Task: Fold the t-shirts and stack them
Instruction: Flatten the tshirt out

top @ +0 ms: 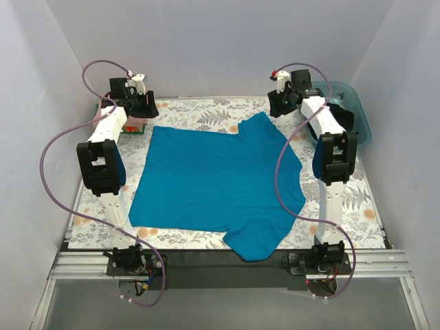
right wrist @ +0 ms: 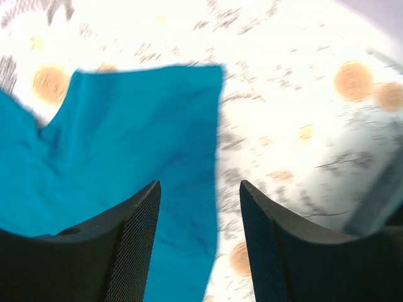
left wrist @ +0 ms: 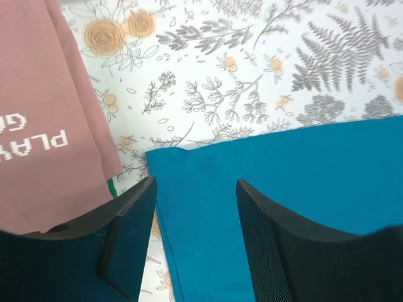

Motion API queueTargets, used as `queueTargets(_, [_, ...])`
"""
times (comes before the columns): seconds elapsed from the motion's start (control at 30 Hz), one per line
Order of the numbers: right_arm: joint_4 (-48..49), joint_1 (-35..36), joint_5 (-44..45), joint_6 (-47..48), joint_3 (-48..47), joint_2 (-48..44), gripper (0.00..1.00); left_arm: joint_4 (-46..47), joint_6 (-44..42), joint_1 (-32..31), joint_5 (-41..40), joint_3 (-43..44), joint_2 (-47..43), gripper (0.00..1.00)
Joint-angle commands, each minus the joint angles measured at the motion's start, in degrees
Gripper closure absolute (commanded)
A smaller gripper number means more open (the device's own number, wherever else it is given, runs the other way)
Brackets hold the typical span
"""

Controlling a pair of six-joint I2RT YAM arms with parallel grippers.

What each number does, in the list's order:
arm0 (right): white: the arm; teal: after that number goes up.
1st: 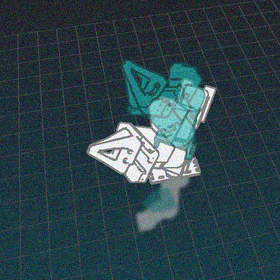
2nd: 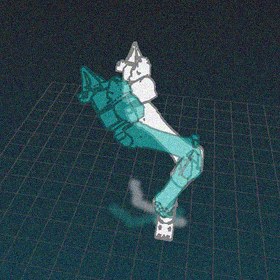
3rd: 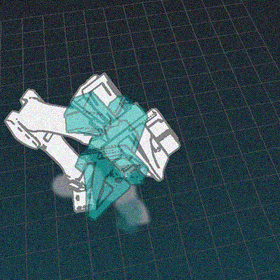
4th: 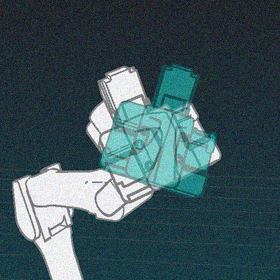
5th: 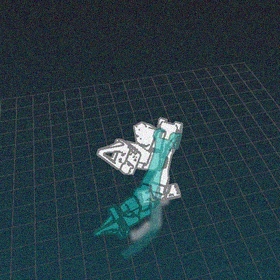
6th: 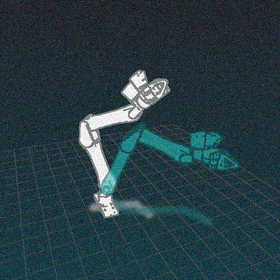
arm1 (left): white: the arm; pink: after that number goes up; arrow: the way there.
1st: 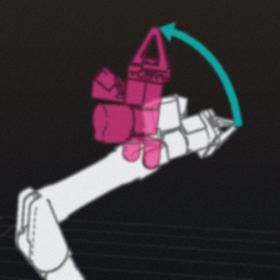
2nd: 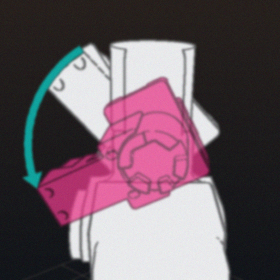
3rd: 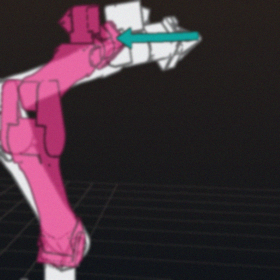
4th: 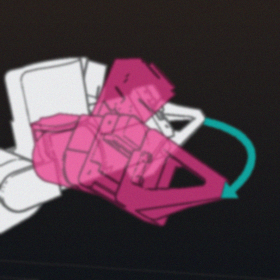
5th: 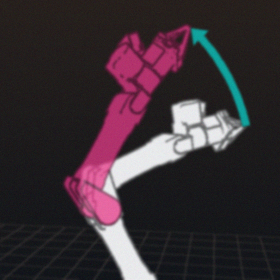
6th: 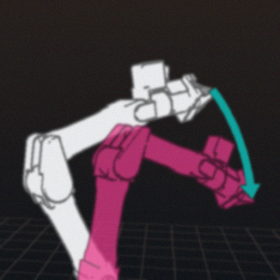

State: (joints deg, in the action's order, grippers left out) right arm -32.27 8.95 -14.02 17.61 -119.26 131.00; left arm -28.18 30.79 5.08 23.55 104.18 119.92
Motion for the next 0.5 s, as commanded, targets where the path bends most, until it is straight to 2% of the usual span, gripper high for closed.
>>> queueTargets(0.0, [6.49,-1.04,0.13,-4.06,-2.04,1.53,0.39,-1.09,0.85,0.1,-0.43,1.2,4.79,0.48])
queueTargets(0.17, [14.85,-0.95,-0.13,-8.81,-0.01,4.0,0.4,1.81,2.52,0.02,-0.96,1.55,7.34,0.48])
queueTargets(0.47, [21.8,-0.95,-0.66,-11.71,-3.08,11.38,0.41,1.99,1.12,-0.25,-3.16,1.38,9.28,0.47])
